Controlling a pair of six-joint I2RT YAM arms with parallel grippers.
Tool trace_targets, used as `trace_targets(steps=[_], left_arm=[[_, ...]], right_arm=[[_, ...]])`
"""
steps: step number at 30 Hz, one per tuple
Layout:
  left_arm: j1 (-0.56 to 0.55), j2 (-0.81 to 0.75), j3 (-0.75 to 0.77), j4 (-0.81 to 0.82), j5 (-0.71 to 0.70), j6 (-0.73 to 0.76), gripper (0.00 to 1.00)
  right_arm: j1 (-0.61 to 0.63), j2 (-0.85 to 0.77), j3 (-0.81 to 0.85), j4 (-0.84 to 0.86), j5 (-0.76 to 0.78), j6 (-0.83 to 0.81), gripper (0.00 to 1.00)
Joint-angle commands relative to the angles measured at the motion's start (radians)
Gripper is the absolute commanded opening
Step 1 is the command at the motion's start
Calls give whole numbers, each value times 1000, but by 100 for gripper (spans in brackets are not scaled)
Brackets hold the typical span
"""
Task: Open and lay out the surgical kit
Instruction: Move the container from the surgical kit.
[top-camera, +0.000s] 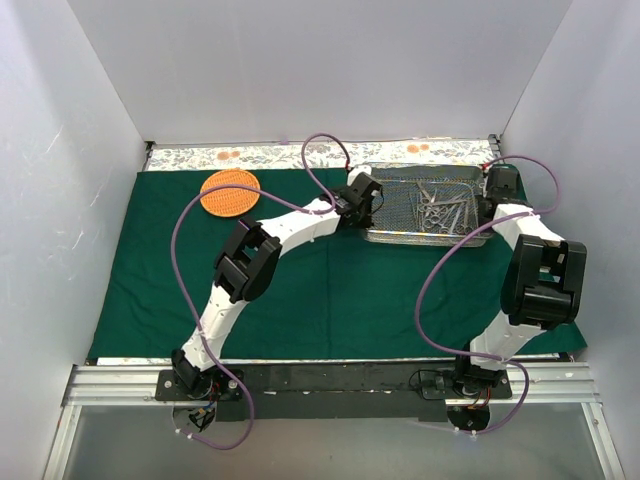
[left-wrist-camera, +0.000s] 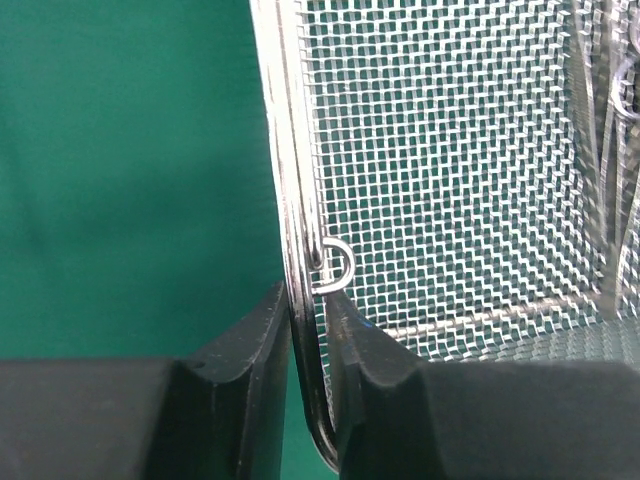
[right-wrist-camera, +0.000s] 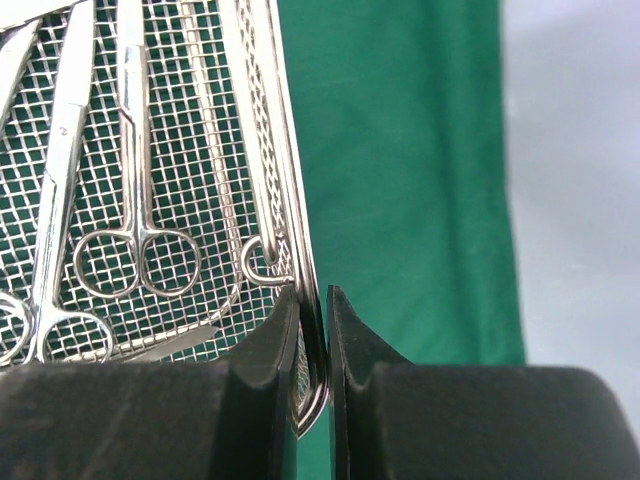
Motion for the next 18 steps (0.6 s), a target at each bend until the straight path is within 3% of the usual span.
trace_targets(steps=[1,3,7,8,11,15,18], left_arm=[[-61,-8,33,1,167,3,19],[-77,-2,31,1,184,0,23],[-81,2,25,1,201,-11,31],[-81,0,25,2,196,-11,38],[-81,-9,25,-10,152,-11,55],[-78,-38,28,-18,71,-5,68],[-57,-74,31,-32,32,-17,78]], right_arm=[[-86,-12,-4,227,189,-83,1],[-112,-6,-6,227,188,-83,1],[-138,-2,-8,227,190,-80,11],[-141,-2,-3,227,185,-72,13],[-144,1,0,223,185,-52,30],[-144,-17,14,193,147,-12,53],[-142,-35,40,155,121,32,65]])
